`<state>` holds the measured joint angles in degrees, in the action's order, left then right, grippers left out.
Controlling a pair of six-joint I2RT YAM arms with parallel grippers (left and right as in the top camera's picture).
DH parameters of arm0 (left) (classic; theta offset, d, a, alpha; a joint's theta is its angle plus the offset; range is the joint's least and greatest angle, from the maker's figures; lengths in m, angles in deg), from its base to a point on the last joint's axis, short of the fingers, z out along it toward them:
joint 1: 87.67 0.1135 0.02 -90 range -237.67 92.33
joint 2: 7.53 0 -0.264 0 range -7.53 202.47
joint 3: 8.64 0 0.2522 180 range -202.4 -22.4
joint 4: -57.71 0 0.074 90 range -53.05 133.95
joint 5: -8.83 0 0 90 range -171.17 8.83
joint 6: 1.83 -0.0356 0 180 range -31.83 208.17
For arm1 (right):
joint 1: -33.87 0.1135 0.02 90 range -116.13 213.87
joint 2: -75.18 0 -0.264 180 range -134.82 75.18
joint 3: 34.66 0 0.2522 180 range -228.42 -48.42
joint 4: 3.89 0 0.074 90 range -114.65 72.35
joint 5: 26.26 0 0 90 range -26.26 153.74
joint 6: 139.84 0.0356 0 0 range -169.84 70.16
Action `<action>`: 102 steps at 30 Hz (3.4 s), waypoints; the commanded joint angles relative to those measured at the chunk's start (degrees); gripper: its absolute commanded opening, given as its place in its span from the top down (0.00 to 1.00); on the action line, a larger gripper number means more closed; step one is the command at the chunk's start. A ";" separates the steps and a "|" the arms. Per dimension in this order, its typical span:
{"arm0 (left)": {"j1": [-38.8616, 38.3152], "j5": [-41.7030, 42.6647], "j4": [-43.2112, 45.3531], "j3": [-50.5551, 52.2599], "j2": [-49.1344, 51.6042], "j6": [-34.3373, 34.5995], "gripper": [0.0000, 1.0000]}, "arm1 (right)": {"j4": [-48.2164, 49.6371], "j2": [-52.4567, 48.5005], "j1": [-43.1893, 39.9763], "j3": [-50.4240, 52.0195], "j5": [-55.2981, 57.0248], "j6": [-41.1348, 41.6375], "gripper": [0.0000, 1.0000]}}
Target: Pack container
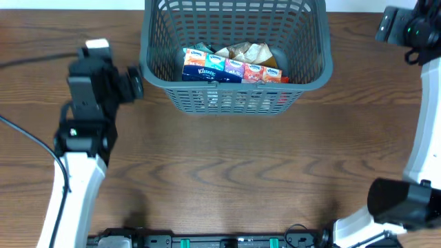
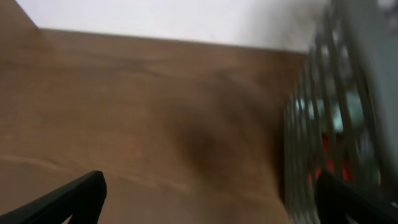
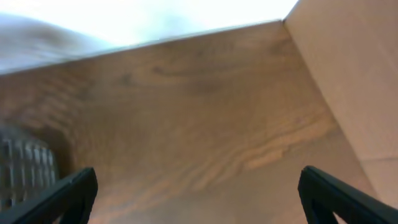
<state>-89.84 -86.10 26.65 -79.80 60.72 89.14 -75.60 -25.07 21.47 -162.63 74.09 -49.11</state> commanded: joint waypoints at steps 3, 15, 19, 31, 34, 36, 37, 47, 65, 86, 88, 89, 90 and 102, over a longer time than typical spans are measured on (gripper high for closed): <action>-2.23 1.51 -1.44 3.76 -8.04 -1.33 0.01 | 9.33 11.72 0.24 20.28 -0.68 4.48 0.02; -6.01 1.53 -10.45 5.35 -19.80 -1.05 0.01 | 22.60 30.69 0.74 52.94 -3.32 11.91 0.01; -7.39 1.53 -10.08 9.81 -24.50 -1.09 0.01 | 22.10 34.71 1.81 56.26 -3.32 12.15 0.01; -7.39 1.51 -10.99 11.34 -26.62 -1.11 0.01 | 17.81 37.70 2.73 58.58 -3.26 14.67 0.01; -7.41 1.49 -10.97 11.34 -26.34 -1.11 0.01 | 17.84 37.66 2.73 58.58 -3.28 14.67 0.01; -7.41 1.49 -10.97 11.34 -26.27 -1.11 0.01 | 17.84 37.66 2.73 58.58 -3.28 14.67 0.01; -7.39 1.49 -10.97 11.34 -26.29 -1.11 0.01 | 17.84 37.66 2.73 58.58 -3.28 14.67 0.01; -7.39 1.51 -10.97 11.34 -26.29 -1.11 0.01 | 17.84 37.66 2.73 58.58 -3.28 14.67 0.01; -7.39 1.49 -10.97 11.34 -26.29 -1.11 0.01 | 17.77 39.41 3.50 58.58 -3.19 14.62 0.01; -7.39 1.51 -10.97 11.34 -26.29 -1.11 0.01 | 42.66 85.22 9.84 93.50 -18.51 -1.31 0.01; -7.39 1.51 -10.97 11.34 -26.29 -1.11 0.01 | 45.68 87.36 10.21 96.96 -19.02 -1.68 0.01; -7.39 1.51 -10.97 11.34 -26.29 -1.14 0.01 | 46.99 88.28 10.56 98.66 -18.99 -1.70 0.01; -7.39 1.49 -10.97 11.34 -26.29 -1.11 0.01 | 47.93 88.87 10.84 99.84 -18.99 -1.68 0.01; -7.41 1.49 -10.97 11.34 -26.29 -1.11 0.01 | 57.53 95.73 15.74 109.33 -18.93 -8.17 0.00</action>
<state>-97.12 -84.55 15.70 -68.48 34.43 88.31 -18.47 68.68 36.11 -54.53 55.58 -53.61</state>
